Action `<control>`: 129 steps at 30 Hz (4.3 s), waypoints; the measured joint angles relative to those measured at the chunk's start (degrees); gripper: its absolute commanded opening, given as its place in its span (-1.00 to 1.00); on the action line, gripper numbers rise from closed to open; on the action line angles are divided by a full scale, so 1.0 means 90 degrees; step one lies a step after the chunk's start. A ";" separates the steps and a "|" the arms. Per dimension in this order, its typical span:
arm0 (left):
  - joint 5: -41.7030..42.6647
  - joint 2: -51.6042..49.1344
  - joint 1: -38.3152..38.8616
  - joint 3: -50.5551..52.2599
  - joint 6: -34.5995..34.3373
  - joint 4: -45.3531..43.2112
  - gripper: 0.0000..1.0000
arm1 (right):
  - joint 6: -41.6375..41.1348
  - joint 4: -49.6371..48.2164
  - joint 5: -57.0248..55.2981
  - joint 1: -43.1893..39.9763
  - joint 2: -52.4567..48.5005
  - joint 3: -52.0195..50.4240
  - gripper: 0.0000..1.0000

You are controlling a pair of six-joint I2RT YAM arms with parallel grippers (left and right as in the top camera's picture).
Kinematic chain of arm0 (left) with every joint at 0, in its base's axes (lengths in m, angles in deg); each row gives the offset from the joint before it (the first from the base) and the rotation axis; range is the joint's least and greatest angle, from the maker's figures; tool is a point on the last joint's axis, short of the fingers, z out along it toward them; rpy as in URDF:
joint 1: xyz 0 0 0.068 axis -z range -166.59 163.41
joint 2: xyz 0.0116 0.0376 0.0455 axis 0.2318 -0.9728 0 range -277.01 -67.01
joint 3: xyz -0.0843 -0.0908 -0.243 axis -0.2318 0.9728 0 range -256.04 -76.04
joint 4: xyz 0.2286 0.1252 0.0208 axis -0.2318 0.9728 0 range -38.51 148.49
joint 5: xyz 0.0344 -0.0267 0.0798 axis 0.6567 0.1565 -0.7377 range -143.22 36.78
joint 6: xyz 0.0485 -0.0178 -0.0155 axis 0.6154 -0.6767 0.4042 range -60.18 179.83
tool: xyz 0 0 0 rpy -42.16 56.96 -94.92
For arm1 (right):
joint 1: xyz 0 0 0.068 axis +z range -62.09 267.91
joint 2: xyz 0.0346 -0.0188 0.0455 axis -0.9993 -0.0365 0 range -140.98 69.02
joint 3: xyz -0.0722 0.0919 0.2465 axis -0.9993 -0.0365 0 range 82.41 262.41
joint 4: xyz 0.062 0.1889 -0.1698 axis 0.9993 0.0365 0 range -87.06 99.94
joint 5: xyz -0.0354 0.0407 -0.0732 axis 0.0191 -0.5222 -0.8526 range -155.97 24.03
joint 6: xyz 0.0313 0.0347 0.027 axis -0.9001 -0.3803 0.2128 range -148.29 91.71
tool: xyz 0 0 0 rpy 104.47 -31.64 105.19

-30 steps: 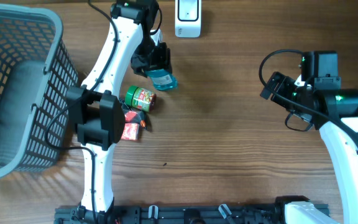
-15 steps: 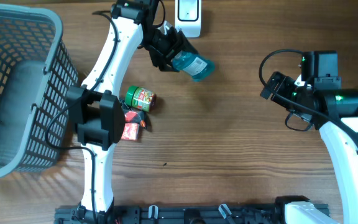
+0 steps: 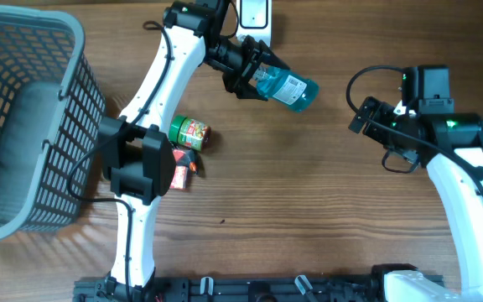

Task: Scan the item barcode

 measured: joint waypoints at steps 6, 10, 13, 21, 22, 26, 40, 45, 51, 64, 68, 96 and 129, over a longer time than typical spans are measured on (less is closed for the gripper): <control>0.0034 0.0000 -0.0007 0.0000 -0.0049 -0.0250 -0.51 | 0.0000 0.0000 -0.0097 0.0000 -0.0051 0.0000 0.99; -0.0192 0.0000 -0.0007 0.0000 0.0032 -0.0488 -0.53 | 0.0002 0.0000 -0.0124 0.0000 -0.0051 0.0000 0.99; -0.0758 0.0000 -0.0007 0.0000 0.0287 -0.0624 -0.57 | 0.0024 -0.0002 -0.0141 0.0000 -0.0051 0.0000 0.99; -0.2285 0.0000 0.0029 0.0005 0.1144 -0.1248 -0.61 | 0.0044 -0.0172 -0.0282 0.0000 -0.0051 0.0000 0.99; -0.2599 0.0000 0.0061 0.0005 0.1304 -0.1360 -0.61 | 0.0044 -0.0177 -0.0299 0.0000 -0.0051 0.0000 0.99; -0.3470 0.0000 0.0211 0.0005 0.1724 -0.1613 -0.59 | 0.0044 -0.0214 -0.0389 0.0000 -0.0051 0.0000 0.99; -0.6839 0.0238 0.1015 0.0017 0.2786 -0.2603 -0.54 | 0.0044 -0.0678 -0.0644 0.0000 -0.0063 0.0000 0.99; -0.7643 0.0576 0.1066 0.0017 0.3126 -0.3269 -0.54 | 0.0046 -0.0743 -0.0648 0.0000 -0.0063 0.0000 1.00; -0.8383 0.0636 0.1064 0.0017 0.3398 -0.3905 -0.82 | 0.0129 -0.0935 -0.0726 0.0000 -0.0063 0.0000 1.00; -0.9396 0.0265 0.1064 0.0017 0.4265 -0.5263 -0.65 | 0.0663 -0.1821 -0.1144 0.0000 -0.0063 0.0000 1.00; -0.9513 -0.0136 0.1064 0.0022 0.4405 -0.5374 -0.63 | 0.0758 -0.2103 -0.1144 0.0000 -0.0063 0.0000 1.00; -1.1431 -0.1399 0.1375 0.0051 0.4539 -0.6800 -0.66 | 0.1144 -0.2897 -0.1144 0.0000 -0.0940 0.0000 1.00; -1.2213 -0.1678 0.1603 0.0051 0.4534 -0.7040 -0.63 | 0.1596 -0.3364 -0.0515 0.0000 -0.1188 0.0000 1.00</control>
